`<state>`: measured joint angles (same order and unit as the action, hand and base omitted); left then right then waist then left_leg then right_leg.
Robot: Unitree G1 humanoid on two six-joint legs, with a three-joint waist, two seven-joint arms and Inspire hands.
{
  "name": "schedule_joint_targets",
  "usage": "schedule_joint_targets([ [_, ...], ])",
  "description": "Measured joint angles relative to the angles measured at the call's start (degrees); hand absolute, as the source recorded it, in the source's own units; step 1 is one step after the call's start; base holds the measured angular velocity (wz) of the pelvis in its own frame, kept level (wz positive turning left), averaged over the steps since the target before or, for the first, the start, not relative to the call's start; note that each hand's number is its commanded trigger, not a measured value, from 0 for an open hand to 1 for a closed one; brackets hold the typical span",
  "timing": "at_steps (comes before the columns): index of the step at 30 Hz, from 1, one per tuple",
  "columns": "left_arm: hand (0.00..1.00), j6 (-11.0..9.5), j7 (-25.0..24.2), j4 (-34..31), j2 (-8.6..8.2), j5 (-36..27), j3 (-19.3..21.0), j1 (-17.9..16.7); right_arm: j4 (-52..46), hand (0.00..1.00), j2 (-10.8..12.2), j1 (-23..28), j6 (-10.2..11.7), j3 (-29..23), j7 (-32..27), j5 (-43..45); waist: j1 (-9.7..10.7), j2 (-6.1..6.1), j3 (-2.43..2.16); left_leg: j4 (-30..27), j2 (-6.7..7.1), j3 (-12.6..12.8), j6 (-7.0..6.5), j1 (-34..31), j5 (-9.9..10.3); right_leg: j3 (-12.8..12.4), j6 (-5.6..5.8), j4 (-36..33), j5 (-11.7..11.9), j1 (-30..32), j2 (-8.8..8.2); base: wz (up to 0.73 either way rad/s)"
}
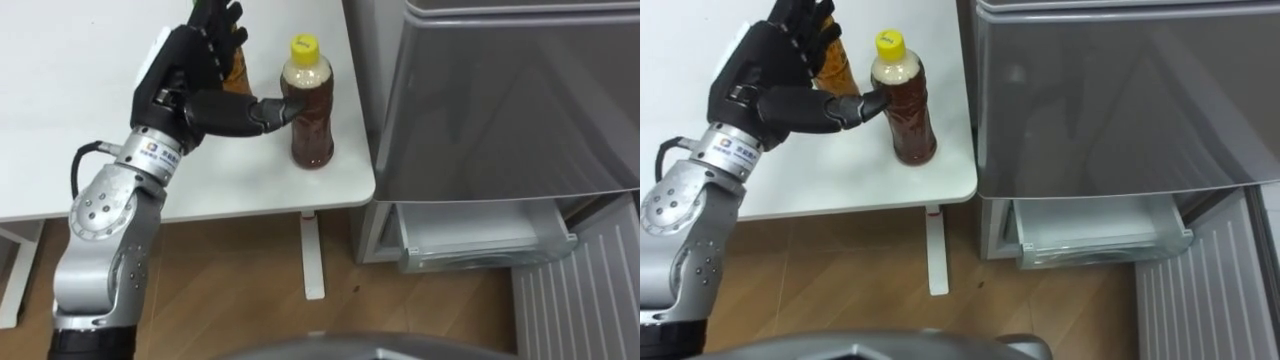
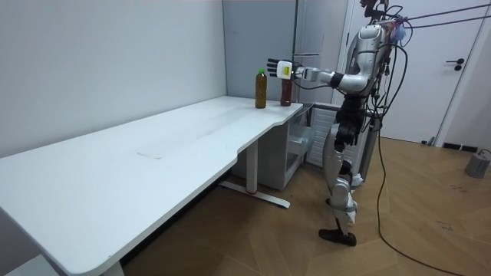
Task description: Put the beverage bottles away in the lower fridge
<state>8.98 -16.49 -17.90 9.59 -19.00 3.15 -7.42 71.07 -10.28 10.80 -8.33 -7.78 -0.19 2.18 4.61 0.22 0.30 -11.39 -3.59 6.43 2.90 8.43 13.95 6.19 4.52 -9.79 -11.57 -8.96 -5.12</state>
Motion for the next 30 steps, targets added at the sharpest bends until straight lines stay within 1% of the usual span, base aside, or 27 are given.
schedule_joint_targets([
  [2,0.0,0.0,-0.1,0.4,0.0,0.0,0.0,0.0,0.1,0.0,0.0,-0.1,-0.1,0.1,0.0,0.5,0.0,0.13,0.02,0.1,0.0,0.0,0.0,0.0,0.0,0.0,0.0,0.0,0.0,0.0,0.0,0.0],
  [6,0.0,0.1,-0.3,4.4,0.0,0.1,-1.0,0.0,0.1,0.0,-0.1,-0.5,-0.5,1.1,0.1,0.6,0.0,0.66,-0.02,0.0,0.0,0.0,0.0,-0.2,0.0,0.0,0.0,-0.1,0.0,0.0,0.0,0.0],
  [8,0.0,0.5,-0.5,4.7,-0.04,0.7,-1.3,0.0,0.1,0.0,-0.1,-0.6,-0.5,1.6,0.3,0.6,0.0,0.76,-0.02,0.0,-0.01,0.0,0.0,-0.3,0.0,0.1,0.0,-0.2,0.0,0.0,0.0,0.0],
  [10,0.0,0.6,-0.4,4.7,-0.06,0.7,-1.3,0.0,0.1,0.0,-0.1,-0.5,-0.5,1.6,0.4,0.7,0.2,0.97,-0.11,0.0,-0.01,0.0,0.0,-0.1,0.0,0.1,0.0,-0.2,0.0,-0.1,0.0,0.0],
  [15,0.0,0.6,-0.6,5.4,-0.06,0.7,-1.3,0.0,0.2,0.0,-0.2,-0.6,-0.5,1.6,0.5,0.8,0.5,1.32,0.04,0.0,-0.03,0.0,0.0,0.2,0.0,0.0,0.0,-0.3,0.0,0.0,0.0,0.0],
  [21,0.0,0.7,-0.7,6.8,-0.06,0.7,-1.3,0.0,0.1,0.0,-0.2,-0.6,-0.6,1.6,1.4,0.8,0.5,1.17,0.1,0.1,-0.04,0.0,0.0,0.1,0.0,-0.5,-0.07,-0.9,-0.1,0.7,0.09,-0.04],
  [24,0.0,0.7,-1.5,6.8,-0.06,0.7,-1.3,0.0,0.1,0.0,-0.2,-0.6,-0.5,1.6,1.7,1.6,1.3,1.06,0.16,0.1,-0.04,0.0,0.0,0.2,0.0,-0.7,-0.08,-0.9,-0.1,0.8,0.14,-0.04],
  [30,0.0,0.7,-1.7,6.9,-0.06,0.6,-1.8,0.1,-0.1,0.0,-0.1,-0.7,-0.5,1.7,1.7,3.9,1.6,0.54,0.44,0.0,-0.04,0.1,0.0,0.1,0.0,-1.0,-0.12,-0.9,-0.1,1.1,0.16,0.0],
])
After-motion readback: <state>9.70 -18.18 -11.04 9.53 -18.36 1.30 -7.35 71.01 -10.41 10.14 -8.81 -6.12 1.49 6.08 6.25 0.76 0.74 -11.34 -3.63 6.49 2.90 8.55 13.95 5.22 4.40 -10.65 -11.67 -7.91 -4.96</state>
